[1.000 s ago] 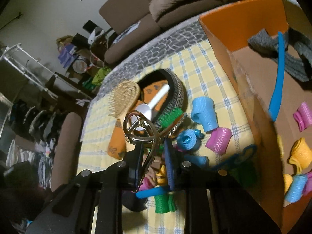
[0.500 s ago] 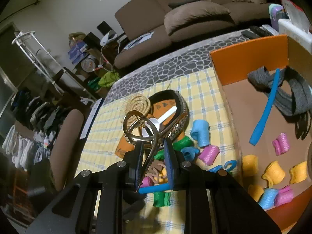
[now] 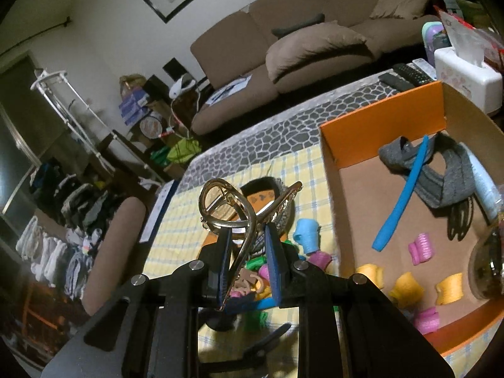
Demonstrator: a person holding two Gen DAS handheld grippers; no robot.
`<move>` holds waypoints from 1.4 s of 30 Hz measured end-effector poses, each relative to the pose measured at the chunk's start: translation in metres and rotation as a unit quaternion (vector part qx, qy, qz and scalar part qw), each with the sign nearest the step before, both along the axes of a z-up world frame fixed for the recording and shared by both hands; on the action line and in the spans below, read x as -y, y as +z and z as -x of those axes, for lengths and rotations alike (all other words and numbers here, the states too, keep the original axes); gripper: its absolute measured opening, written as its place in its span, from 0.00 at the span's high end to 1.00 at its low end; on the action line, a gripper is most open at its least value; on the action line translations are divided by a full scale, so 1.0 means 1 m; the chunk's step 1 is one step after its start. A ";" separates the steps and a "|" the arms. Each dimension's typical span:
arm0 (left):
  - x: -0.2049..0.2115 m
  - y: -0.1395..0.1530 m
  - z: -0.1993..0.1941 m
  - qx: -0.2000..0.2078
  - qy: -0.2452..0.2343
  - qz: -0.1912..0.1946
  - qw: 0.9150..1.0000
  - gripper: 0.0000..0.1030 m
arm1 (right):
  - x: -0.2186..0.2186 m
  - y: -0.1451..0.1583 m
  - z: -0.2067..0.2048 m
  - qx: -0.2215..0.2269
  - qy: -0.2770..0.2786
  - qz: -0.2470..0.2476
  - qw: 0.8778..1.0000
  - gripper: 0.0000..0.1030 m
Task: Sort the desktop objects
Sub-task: 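Grasp the long blue hair clip with the left tool while right holds keyring, then carry the keyring and blue clip with both tools into the orange box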
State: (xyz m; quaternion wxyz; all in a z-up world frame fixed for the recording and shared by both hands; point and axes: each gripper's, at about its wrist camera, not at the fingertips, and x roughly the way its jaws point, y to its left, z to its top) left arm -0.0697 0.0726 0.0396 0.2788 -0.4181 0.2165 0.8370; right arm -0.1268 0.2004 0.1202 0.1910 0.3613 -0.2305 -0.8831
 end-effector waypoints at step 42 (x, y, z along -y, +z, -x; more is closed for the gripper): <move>0.016 -0.003 0.020 0.107 0.029 -0.082 0.990 0.95 | -0.093 -0.028 0.031 0.067 -0.091 -0.107 0.988 0.81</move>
